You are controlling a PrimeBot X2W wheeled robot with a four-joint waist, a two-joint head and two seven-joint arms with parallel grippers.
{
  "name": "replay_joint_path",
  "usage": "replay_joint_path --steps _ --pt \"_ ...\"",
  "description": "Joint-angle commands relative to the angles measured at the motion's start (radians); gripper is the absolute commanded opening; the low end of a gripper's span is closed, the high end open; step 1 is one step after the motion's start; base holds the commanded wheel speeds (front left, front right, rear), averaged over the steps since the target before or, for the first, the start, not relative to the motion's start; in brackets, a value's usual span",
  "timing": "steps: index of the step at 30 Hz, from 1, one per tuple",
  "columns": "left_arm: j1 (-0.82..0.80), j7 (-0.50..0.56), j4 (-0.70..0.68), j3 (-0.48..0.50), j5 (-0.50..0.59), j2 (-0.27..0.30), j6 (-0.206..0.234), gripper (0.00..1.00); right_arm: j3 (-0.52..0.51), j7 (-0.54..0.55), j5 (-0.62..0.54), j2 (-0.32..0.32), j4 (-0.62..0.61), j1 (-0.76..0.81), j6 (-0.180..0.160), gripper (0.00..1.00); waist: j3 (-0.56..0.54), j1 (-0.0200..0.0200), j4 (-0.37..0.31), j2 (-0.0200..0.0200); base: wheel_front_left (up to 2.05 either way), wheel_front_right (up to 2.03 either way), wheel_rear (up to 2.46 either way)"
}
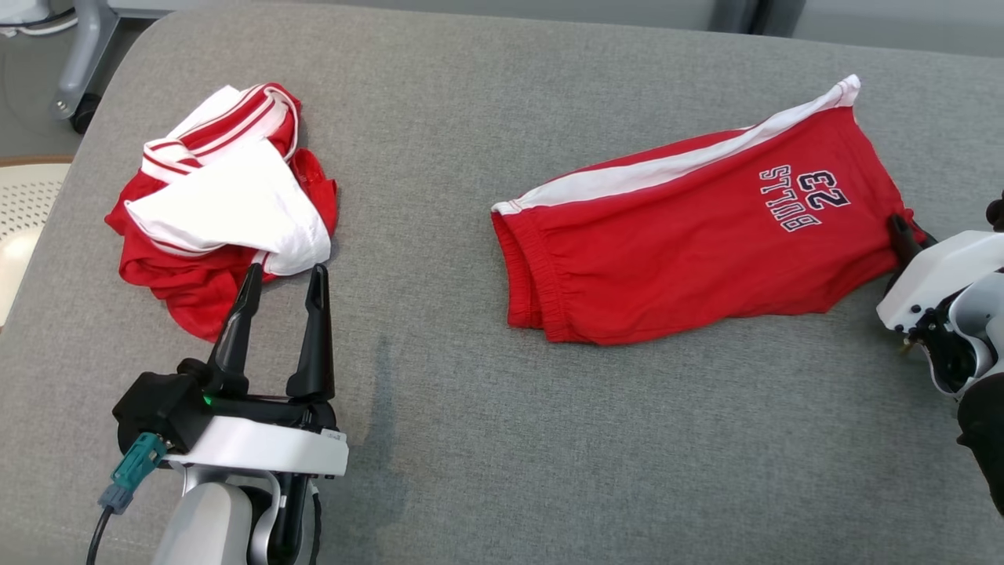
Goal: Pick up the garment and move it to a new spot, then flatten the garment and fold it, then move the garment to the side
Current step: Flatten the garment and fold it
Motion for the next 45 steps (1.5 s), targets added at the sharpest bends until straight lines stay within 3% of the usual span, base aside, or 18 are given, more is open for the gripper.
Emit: replay_joint_path --steps 1,7,16,24,34,45 --pt "0.002 0.000 0.003 0.006 -0.002 0.003 -0.003 1.00 -0.003 -0.014 0.018 -0.004 -0.013 0.014 0.000 0.00 -0.013 0.0000 -0.012 0.0000 0.00 0.00 0.00" --pt "0.034 0.000 0.008 0.029 0.011 0.004 -0.013 1.00 0.012 -0.046 0.085 -0.039 -0.096 0.105 0.000 0.00 -0.069 0.0000 -0.061 0.0000 0.00 0.00 0.00" --pt "0.088 0.000 0.024 0.089 0.037 0.004 -0.022 1.00 -0.012 -0.081 0.219 -0.162 -0.215 0.315 0.000 0.00 -0.136 0.0000 -0.132 0.0000 0.00 0.00 0.00" --pt "0.121 0.000 0.032 0.146 0.054 0.003 -0.037 1.00 -0.017 -0.108 0.248 -0.219 -0.251 0.394 0.000 0.00 -0.162 0.0000 -0.171 0.0000 0.00 0.00 0.00" --pt "0.130 0.000 0.030 0.154 0.048 0.003 -0.044 1.00 0.003 -0.145 0.225 -0.194 -0.351 0.364 0.000 0.00 -0.188 0.0000 -0.179 0.0000 0.00 0.00 0.00" --pt "0.137 0.000 0.012 0.133 0.036 0.003 -0.030 1.00 0.092 -0.122 0.140 -0.121 -0.606 0.391 0.000 0.00 -0.203 0.0000 -0.151 0.0000 0.00 0.00 0.00"
